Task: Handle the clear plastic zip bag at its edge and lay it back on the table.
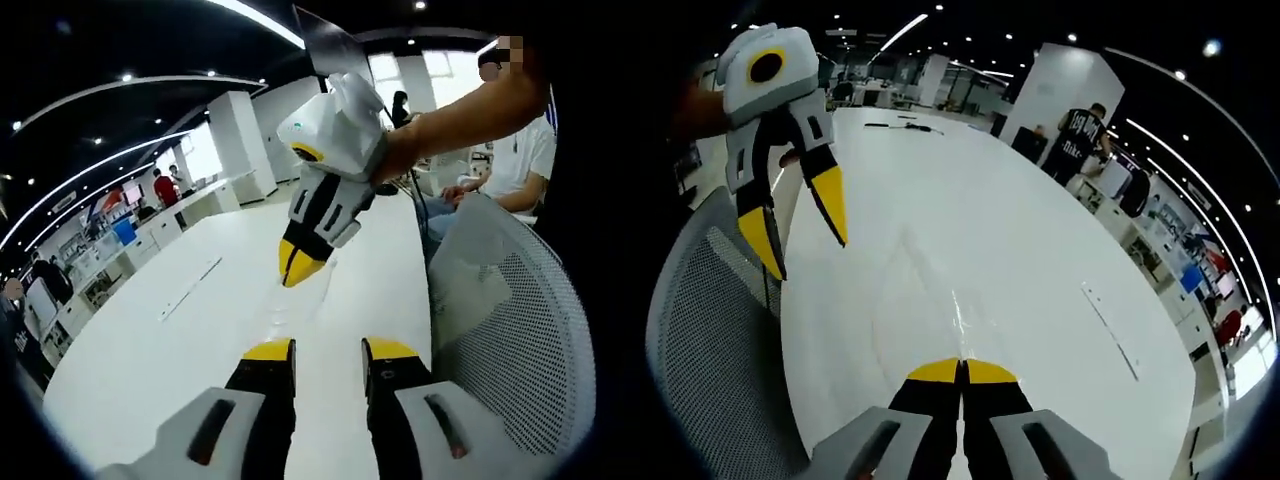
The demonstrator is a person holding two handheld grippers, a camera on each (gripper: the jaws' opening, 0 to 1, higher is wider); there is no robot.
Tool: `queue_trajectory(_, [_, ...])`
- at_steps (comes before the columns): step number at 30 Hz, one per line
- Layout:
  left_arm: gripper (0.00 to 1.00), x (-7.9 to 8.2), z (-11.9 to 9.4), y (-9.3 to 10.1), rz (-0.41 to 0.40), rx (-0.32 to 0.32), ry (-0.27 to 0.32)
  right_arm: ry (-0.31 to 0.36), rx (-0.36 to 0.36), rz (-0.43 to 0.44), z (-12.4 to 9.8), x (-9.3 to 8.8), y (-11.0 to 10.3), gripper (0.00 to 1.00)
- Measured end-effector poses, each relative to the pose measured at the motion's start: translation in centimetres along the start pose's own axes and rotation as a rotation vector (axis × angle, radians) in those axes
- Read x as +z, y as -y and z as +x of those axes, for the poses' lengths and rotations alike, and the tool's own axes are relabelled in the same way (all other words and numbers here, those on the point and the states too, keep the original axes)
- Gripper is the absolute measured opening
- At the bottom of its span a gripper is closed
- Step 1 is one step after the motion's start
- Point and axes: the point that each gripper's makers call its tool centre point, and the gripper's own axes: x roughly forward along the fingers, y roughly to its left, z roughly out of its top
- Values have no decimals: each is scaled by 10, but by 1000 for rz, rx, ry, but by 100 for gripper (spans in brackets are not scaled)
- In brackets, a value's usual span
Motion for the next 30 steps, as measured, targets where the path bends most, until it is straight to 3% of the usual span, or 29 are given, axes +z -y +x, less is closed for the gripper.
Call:
queue_trajectory(10, [29,-31,-18,-2,-79,58,-44,-15,-6,-48,10,-9,1,0])
queue_trajectory(15, [41,-39,-20,-2,-115,89,-53,-12,-19,-67,14,-14,3,0])
queue_trajectory(18, [42,-43,-20,2,-112,101,-54,-14,-24,-82,18,-17,5,0])
queue_trajectory(20, [40,-38,-20,-1,-95,111,-41,-18,-20,-89,21,-20,5,0])
queue_trajectory(26, [53,-43,-19,-3,-121,160,-36,-24,-25,-107,28,-29,10,0])
queue_trajectory(28, [55,-53,-20,24,-99,162,-33,-25,-33,-107,29,-32,11,0])
queue_trajectory(30, [59,-58,-19,31,-102,155,-23,-22,-36,-93,31,-33,13,0])
